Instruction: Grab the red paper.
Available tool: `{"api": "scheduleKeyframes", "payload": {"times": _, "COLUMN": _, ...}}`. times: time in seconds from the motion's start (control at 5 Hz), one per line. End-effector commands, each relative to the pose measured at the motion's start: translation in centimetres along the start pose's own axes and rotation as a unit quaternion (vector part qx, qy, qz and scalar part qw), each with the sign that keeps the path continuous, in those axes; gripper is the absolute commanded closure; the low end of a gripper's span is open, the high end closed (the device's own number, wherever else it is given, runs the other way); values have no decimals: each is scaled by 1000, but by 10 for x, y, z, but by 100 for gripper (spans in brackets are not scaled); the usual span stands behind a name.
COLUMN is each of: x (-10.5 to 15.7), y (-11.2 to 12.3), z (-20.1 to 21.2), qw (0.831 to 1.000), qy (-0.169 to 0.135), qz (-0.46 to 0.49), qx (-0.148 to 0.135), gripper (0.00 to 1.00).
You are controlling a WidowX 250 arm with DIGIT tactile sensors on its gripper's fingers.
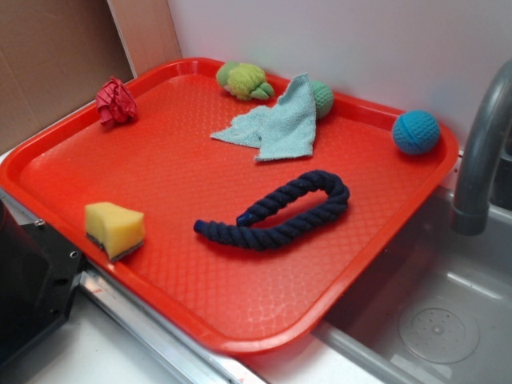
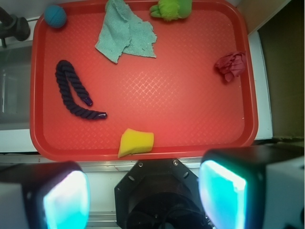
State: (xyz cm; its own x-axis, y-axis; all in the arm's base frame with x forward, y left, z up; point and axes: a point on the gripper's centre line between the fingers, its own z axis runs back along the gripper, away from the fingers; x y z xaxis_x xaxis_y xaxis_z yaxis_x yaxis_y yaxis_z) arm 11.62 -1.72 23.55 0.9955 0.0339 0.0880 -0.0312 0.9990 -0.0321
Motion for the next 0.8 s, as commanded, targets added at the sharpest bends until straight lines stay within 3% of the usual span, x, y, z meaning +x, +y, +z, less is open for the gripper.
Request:
{"api": "scheduleKeyframes", "payload": {"times": 0.0, "x": 0, "y": 0, "z": 0, "qw": 1000, "qy": 0, "qz": 0, "qx": 0, "gripper": 0}}
{"api": "scheduleKeyframes", "payload": {"times": 0.2, "x": 18, "y": 29, "z": -40, "qw": 996, "qy": -5, "qz": 82, "qx": 25, "gripper": 0}}
{"api": "scheduleKeyframes", "payload": {"times": 0.4, "x": 37, "y": 55, "z": -68, "qw": 985, "qy": -6, "qz": 173, "qx": 20, "gripper": 0}}
{"api": "scheduleKeyframes", "payload": {"times": 0.6, "x": 53, "y": 75, "z": -95, "qw": 971, "qy": -12, "qz": 237, "qx": 40, "gripper": 0}}
